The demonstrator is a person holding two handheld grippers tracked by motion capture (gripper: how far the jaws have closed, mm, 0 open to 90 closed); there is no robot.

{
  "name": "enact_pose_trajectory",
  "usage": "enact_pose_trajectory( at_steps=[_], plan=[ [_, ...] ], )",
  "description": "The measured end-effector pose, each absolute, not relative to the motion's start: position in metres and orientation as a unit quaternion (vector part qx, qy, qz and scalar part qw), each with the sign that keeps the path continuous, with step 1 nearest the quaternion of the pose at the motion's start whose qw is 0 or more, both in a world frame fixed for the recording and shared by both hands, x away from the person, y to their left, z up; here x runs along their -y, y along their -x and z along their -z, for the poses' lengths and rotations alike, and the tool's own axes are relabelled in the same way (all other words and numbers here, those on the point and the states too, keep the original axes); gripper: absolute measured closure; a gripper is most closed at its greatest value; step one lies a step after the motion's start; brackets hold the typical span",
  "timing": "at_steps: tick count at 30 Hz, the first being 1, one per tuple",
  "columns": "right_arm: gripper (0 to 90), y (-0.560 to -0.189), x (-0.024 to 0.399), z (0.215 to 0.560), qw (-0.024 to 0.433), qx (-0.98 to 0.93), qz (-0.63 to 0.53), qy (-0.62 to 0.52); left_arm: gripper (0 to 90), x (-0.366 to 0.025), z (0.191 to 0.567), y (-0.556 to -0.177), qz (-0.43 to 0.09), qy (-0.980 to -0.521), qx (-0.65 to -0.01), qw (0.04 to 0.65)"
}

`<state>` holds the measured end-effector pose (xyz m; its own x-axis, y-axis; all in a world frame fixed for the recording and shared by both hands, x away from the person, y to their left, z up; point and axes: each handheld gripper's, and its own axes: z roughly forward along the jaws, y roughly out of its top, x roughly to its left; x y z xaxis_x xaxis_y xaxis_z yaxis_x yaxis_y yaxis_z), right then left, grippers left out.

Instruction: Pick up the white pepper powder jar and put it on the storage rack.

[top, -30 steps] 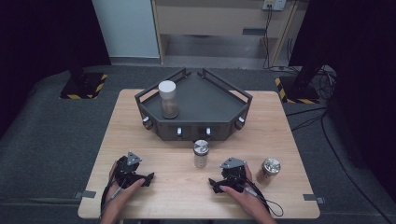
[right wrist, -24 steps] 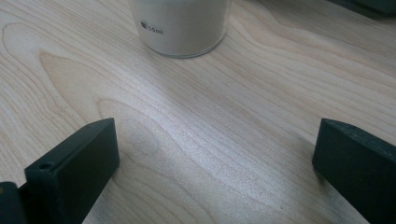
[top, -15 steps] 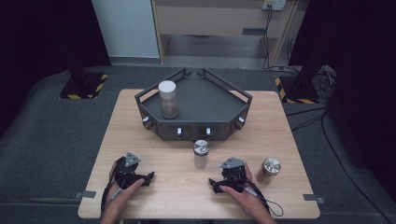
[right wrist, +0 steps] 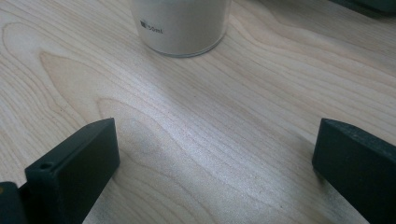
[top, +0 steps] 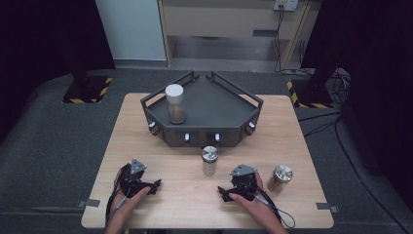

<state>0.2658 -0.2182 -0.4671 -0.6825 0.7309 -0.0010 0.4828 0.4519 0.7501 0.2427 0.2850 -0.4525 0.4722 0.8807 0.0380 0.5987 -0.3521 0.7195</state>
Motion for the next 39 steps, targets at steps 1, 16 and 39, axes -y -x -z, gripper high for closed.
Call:
enact_pose_trajectory(
  at_steps=[1, 16, 39],
  plan=[
    [0.7, -0.266, 0.219, 0.467, 0.163, -0.836, -0.378, -0.363, 0.0, -0.285, 0.452, -0.243, -0.216, -0.793, -0.466, 0.327],
    [3.3, -0.269, 0.227, 0.456, 0.160, -0.825, -0.396, -0.371, 0.0, -0.286, 0.452, -0.244, -0.215, -0.795, -0.463, 0.327],
    [4.6, -0.280, 0.198, 0.414, 0.158, -0.836, -0.410, -0.328, 0.0, -0.286, 0.452, -0.244, -0.215, -0.795, -0.463, 0.327]
  ],
)
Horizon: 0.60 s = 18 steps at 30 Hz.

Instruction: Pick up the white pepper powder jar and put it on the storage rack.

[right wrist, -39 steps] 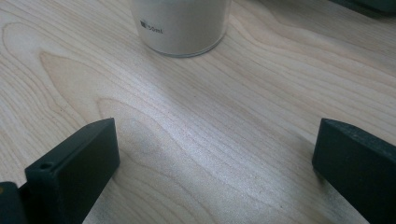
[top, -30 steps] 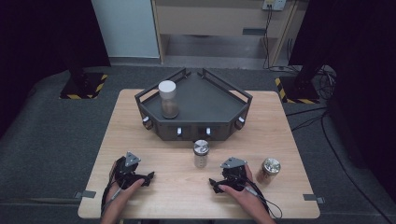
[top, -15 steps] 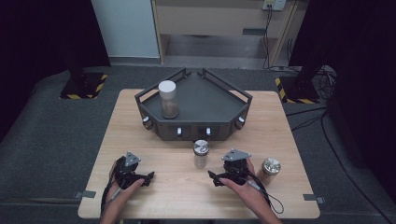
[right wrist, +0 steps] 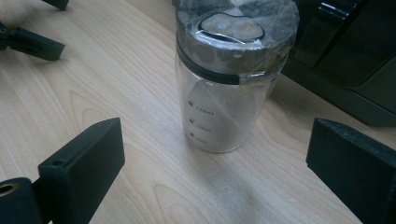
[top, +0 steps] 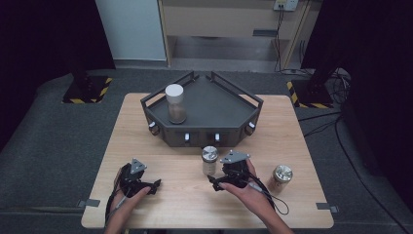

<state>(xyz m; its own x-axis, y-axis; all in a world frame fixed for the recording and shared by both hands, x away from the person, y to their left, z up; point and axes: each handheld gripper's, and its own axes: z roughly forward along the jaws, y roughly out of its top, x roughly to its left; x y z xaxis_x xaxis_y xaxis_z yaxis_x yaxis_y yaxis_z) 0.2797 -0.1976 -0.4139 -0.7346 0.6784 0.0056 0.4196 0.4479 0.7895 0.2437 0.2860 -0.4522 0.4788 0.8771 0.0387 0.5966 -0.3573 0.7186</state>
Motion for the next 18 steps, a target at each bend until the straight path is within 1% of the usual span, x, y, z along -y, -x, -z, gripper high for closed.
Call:
enact_pose_trajectory(
  at_steps=[9, 18],
  plan=[
    [6.1, -0.297, 0.191, 0.419, 0.139, -0.828, -0.416, -0.350, 0.0, -0.286, 0.452, -0.244, -0.214, -0.795, -0.463, 0.327],
    [8.4, -0.308, 0.177, 0.425, 0.137, -0.825, -0.413, -0.359, 0.0, -0.286, 0.452, -0.244, -0.214, -0.796, -0.463, 0.327]
  ],
)
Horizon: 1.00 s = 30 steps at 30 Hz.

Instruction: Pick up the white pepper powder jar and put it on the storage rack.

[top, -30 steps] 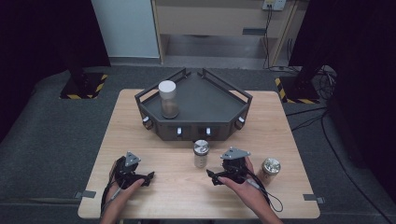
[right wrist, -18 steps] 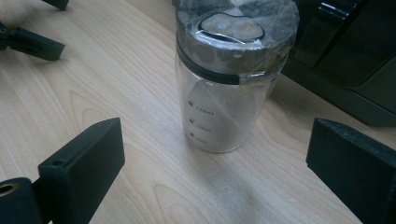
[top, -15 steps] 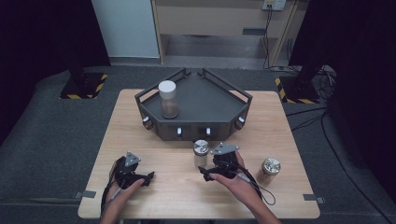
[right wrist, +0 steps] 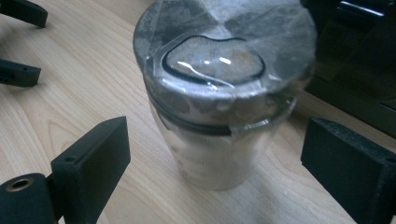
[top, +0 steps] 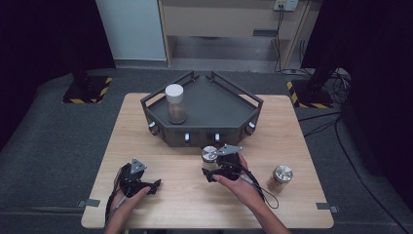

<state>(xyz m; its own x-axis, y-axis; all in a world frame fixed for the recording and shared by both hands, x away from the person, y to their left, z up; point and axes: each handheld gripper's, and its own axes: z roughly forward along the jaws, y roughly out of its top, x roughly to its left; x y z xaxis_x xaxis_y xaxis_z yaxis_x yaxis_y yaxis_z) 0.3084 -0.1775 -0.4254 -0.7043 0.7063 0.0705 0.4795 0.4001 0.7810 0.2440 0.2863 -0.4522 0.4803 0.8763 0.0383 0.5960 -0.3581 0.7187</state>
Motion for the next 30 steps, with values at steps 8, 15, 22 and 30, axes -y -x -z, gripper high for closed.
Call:
enact_pose_trajectory(
  at_steps=[8, 15, 22, 30],
  plan=[
    [11.2, -0.316, 0.169, 0.430, 0.135, -0.827, -0.411, -0.360, 0.0, -0.286, 0.452, -0.244, -0.214, -0.796, -0.462, 0.327],
    [15.2, -0.320, 0.155, 0.431, 0.146, -0.831, -0.400, -0.359, 0.0, -0.286, 0.452, -0.244, -0.214, -0.796, -0.462, 0.327],
    [26.5, -0.320, 0.149, 0.432, 0.155, -0.828, -0.397, -0.364, 0.0, -0.286, 0.452, -0.244, -0.214, -0.796, -0.462, 0.327],
    [30.4, -0.319, 0.148, 0.428, 0.160, -0.832, -0.390, -0.360, 0.0, -0.286, 0.452, -0.244, -0.214, -0.796, -0.462, 0.327]
  ],
)
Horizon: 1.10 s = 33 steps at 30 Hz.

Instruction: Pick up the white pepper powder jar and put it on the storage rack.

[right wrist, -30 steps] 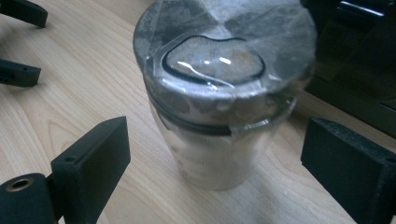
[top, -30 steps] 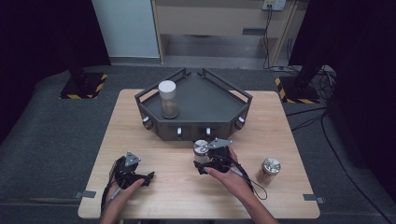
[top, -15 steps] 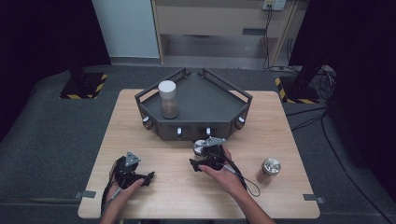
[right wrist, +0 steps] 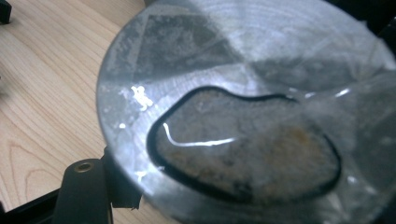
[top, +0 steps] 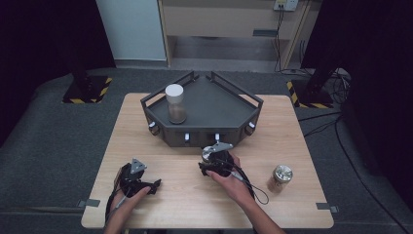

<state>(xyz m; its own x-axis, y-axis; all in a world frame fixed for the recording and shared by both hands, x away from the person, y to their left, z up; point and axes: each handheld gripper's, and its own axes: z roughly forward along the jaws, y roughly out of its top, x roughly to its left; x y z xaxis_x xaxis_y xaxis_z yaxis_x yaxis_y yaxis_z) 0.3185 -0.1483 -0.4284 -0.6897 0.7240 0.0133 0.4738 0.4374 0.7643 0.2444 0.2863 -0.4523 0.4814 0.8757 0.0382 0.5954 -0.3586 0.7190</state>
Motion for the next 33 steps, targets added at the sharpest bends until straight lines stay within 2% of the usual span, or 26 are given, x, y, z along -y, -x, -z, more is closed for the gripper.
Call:
enact_pose_trajectory(
  at_steps=[6, 33],
  plan=[
    [30.6, -0.314, 0.150, 0.422, 0.159, -0.837, -0.392, -0.349, 0.0, -0.286, 0.452, -0.244, -0.214, -0.796, -0.462, 0.327],
    [30.7, -0.300, 0.153, 0.339, 0.183, -0.830, -0.407, -0.335, 0.0, -0.286, 0.452, -0.244, -0.214, -0.796, -0.462, 0.327]
  ],
)
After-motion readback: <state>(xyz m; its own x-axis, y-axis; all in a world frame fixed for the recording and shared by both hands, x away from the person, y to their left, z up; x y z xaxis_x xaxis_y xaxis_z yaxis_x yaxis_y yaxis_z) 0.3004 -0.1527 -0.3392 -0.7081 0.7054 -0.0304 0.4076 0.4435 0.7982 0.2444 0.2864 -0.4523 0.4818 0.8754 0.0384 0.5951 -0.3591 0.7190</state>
